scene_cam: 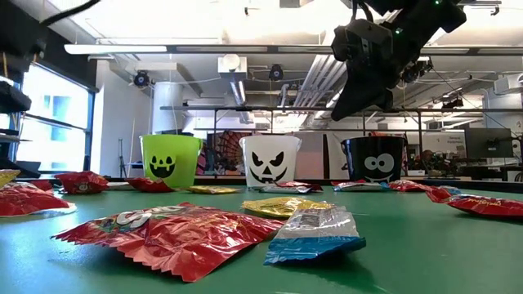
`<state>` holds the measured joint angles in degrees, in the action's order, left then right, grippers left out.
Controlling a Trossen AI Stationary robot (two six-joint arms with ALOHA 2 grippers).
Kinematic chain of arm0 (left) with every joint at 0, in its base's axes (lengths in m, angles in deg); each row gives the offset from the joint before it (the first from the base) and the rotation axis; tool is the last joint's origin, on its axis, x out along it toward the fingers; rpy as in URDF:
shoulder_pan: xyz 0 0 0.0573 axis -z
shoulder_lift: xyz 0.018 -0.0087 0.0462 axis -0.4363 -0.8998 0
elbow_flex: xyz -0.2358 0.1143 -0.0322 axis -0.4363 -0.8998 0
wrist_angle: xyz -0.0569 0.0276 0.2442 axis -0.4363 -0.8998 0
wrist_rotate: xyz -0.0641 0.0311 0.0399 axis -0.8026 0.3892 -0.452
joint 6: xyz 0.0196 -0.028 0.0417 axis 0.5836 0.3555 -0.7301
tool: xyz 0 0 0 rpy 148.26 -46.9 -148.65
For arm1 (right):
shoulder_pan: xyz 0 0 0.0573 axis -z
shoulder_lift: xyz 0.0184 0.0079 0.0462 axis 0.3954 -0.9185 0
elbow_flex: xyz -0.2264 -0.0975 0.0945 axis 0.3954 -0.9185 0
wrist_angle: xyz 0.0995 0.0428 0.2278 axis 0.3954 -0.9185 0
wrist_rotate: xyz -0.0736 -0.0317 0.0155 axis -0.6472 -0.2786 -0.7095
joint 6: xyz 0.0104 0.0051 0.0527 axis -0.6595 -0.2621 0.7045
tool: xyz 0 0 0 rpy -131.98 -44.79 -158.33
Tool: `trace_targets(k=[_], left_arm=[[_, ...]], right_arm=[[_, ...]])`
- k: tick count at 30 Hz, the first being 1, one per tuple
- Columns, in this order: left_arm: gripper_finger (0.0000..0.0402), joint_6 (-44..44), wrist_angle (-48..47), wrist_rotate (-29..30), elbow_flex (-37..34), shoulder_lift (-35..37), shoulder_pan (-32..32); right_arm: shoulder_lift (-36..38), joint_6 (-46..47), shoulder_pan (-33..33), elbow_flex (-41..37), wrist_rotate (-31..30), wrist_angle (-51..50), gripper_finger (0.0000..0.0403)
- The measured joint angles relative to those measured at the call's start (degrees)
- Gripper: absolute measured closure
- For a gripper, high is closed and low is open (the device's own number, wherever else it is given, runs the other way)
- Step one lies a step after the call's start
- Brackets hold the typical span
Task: Sort candy by brand, put in halloween buckets
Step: Put the yellow candy into the green bucket
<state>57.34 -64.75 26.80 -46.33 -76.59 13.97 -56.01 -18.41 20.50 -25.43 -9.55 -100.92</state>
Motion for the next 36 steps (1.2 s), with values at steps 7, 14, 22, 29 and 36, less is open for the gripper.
trace_targets(k=[7, 14, 22, 29, 36], left_arm=[[0.0234, -2.49, 2.25, 0.8, -1.92, -4.78, 0.08], [0.0233, -6.81, 8.52, 1.22, -1.92, -6.52, 0.26], [0.0233, -10.73, 8.89, -0.81, -1.86, -7.9, 2.13], [0.0251, -10.76, 9.36, -4.07, -1.7, -10.35, 2.65], [0.0339, -10.7, 8.39, -5.61, -1.81, -9.56, 2.65]], right_arm=[[0.0, 0.0, 0.0, 0.0, -0.04, 0.0, 0.0402], [0.0, -0.02, 0.07, 0.0, -0.57, -0.02, 0.0402], [0.0, -0.02, 0.07, 0.0, -0.8, -0.16, 0.0402], [0.0, -0.02, 0.09, 0.0, -2.32, -0.15, 0.0402], [0.0, -0.36, 0.1, 0.0, -2.34, -0.18, 0.0402]])
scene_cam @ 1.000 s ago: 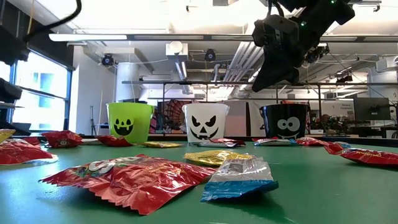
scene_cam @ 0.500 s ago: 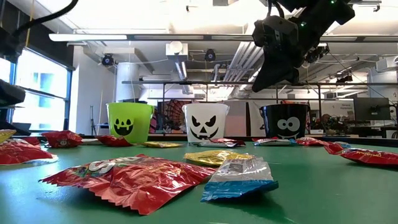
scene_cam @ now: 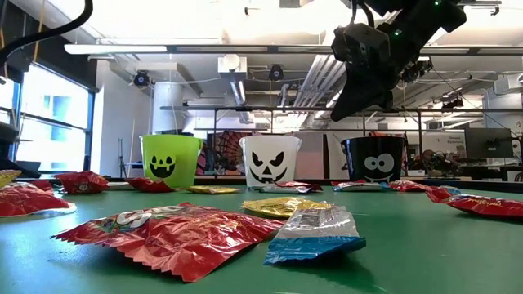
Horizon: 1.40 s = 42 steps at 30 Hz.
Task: Sort candy by brand, put in halloween buckets
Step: Put the yellow candy into the green bucket
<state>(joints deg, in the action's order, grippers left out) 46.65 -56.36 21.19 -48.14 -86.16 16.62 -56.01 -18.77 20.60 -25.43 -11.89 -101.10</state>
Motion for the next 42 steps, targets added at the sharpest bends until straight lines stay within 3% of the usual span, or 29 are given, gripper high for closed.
trace_targets(k=[4, 11, 21, 32, 42], left_arm=[[0.0392, 1.82, -0.08, -0.94, 0.02, 1.18, -0.01], [0.0399, 8.4, -0.04, -2.59, 0.04, 5.63, -0.07], [0.0401, 22.7, -2.34, -4.16, 0.11, 19.89, -3.62], [0.0401, 27.11, -2.8, 2.39, 0.11, 30.79, -18.35], [0.0401, 24.3, 5.69, 4.06, 0.17, 32.41, -34.53]], right_arm=[[0.0, -0.1, 0.06, 0.0, -0.04, -0.17, 0.0402], [0.0, -0.1, 0.06, 0.0, -0.07, -0.28, 0.0402], [0.0, 0.05, 0.06, 0.0, -0.3, -0.23, 0.0402], [0.0, 0.34, 0.06, 0.0, -2.78, 1.0, 0.0402], [0.0, 0.8, 0.06, 0.0, -2.8, 1.28, 0.0402]])
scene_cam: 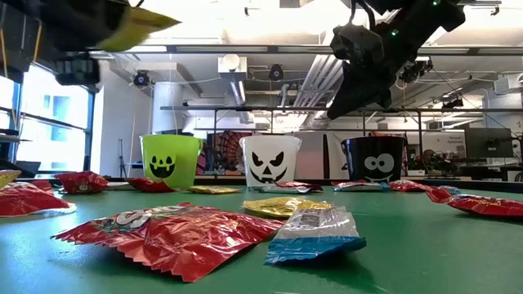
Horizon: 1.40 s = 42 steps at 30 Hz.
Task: Sort candy by brand, put in halloween buckets
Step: Put the yellow candy into the green bucket
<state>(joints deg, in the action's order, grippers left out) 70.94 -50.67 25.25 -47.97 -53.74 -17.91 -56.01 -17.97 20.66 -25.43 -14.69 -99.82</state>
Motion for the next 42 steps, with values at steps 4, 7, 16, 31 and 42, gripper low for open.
trace_targets(k=[4, 7, 16, 31, 42], left_arm=[[0.0401, 0.41, 1.85, 0.49, 0.02, -0.08, -6.08], [0.0401, -1.28, 1.92, 1.13, 0.02, -0.08, -10.25], [0.0401, -5.67, 5.31, 3.5, 0.02, -0.22, -21.15], [0.0401, -17.57, 3.38, 4.15, 9.36, -6.59, -32.32], [0.0401, -30.57, -10.5, 3.96, 22.32, -19.65, -41.3]], right_arm=[[0.0, 0.85, 0.0, 0.0, 0.0, 0.0, 0.0402], [0.0, 1.07, 0.0, 0.0, -0.08, 0.0, 0.0402], [0.0, 2.06, 0.0, 0.0, -1.37, 0.0, 0.0402], [0.0, 3.71, 0.0, 0.0, -1.38, 0.07, 0.0402], [0.0, 4.82, 0.0, 0.0, -1.33, 0.2, 0.0402]])
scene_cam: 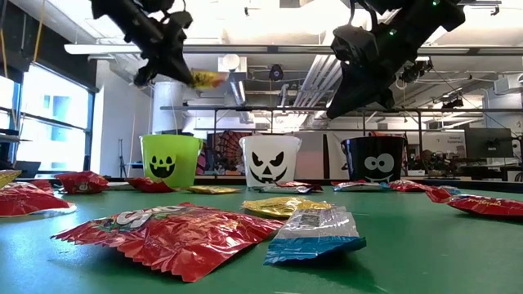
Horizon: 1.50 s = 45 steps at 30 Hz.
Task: Sort candy by brand, put in halloween buckets
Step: Put the yellow candy into the green bucket
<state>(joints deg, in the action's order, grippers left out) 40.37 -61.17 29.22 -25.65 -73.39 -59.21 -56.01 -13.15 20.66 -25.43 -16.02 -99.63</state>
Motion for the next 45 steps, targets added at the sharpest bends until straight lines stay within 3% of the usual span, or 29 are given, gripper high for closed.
trace_targets(k=[9, 15, 26, 36, 45], left_arm=[[0.0401, -6.0, -9.8, 2.67, 3.34, -7.58, -7.98], [0.0401, -6.75, -8.95, 7.91, 3.36, -10.32, -12.7], [0.0401, -12.07, -9.23, 10.23, 3.97, -12.1, -19.03], [0.0401, -30.27, -23.66, 12.57, 18.65, -24.38, -19.14], [0.0401, -39.77, -28.59, 15.47, 24.68, -33.36, -17.9]], right_arm=[[0.0, 1.01, -0.02, 0.0, -1.46, 0.0, 0.0402], [0.0, 1.41, -0.02, 0.0, -1.46, 0.0, 0.0402], [0.0, 2.06, -0.02, 0.0, -1.49, 0.0, 0.0402], [0.0, 0.77, 0.11, 0.0, -1.49, 0.0, 0.0402], [0.0, 2.05, 0.11, 0.0, -1.49, 0.0, 0.0402]])
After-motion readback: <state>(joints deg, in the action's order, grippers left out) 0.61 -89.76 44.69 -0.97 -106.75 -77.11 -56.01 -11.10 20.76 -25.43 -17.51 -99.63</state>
